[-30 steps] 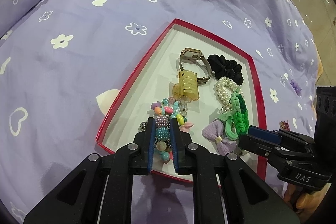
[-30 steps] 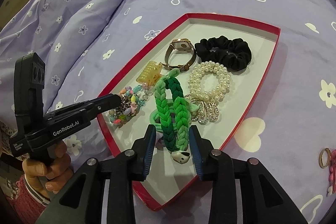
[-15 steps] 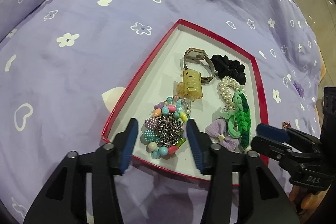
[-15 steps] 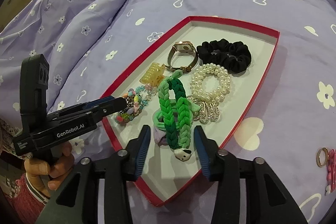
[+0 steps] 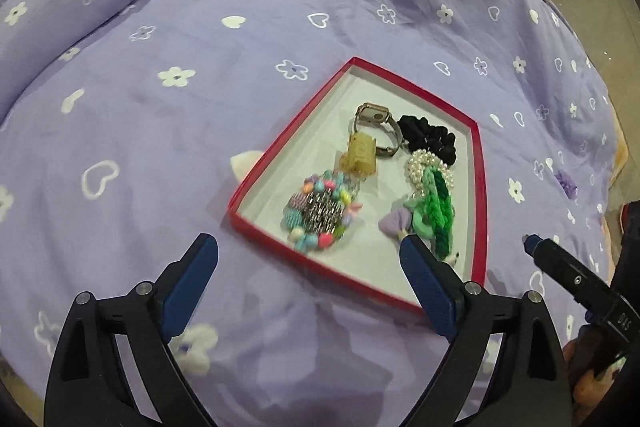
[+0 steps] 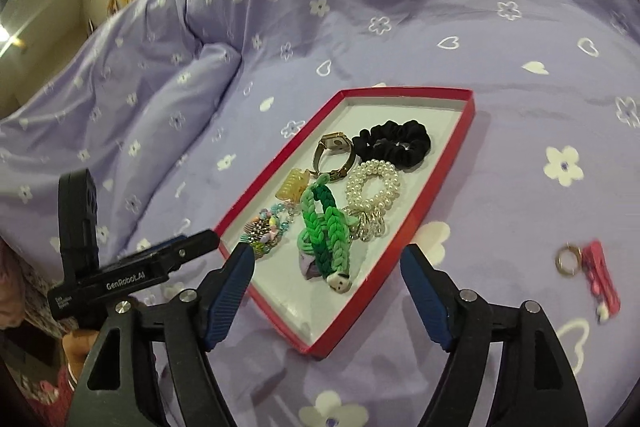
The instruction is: Organize jewelry
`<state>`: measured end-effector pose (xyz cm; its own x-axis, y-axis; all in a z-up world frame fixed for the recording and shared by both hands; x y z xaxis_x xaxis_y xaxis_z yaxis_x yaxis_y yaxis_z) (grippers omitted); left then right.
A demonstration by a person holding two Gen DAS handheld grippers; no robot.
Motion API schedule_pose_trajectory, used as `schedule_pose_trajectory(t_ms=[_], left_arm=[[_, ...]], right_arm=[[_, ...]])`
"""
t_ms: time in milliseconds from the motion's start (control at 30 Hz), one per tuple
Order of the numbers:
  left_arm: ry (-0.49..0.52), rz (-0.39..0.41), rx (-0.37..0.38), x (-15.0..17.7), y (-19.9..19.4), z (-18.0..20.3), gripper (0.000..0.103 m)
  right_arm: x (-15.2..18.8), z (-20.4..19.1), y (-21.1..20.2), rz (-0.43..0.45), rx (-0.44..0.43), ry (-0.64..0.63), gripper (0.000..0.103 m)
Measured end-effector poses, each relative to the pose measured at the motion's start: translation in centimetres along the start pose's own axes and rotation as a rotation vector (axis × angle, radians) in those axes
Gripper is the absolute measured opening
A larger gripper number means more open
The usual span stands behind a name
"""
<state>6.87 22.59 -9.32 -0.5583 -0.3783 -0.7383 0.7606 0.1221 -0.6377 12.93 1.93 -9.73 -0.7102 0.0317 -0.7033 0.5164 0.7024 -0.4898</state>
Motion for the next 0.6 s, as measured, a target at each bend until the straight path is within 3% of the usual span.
schedule_pose_trajectory(t_ms=[267,600], left_arm=[[0.032,0.009,-0.057,1.6,-2.7,-0.4,0.093],[0.093,-0.015,-0.102,3.7,-3.9,-0.4,0.093]], right_arm=[[1.7,-0.4,-2.3,0.037,-0.04,0.074,0.078],[3.7,-1.0,-3.5,0.025,-0.028,0.059,0.082]])
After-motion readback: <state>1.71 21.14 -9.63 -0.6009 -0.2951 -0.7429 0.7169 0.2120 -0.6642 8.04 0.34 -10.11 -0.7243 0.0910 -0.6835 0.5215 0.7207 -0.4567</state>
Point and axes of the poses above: each gripper's, at about its wrist camera, not at the fingertips, and y roughly the way its jaws point, z to its right, x to its underside, the point moved 7 cm from there along y, roughly the way its jaws point, and after that the axes turned 13 degrees about z, right-handed, at the moved point
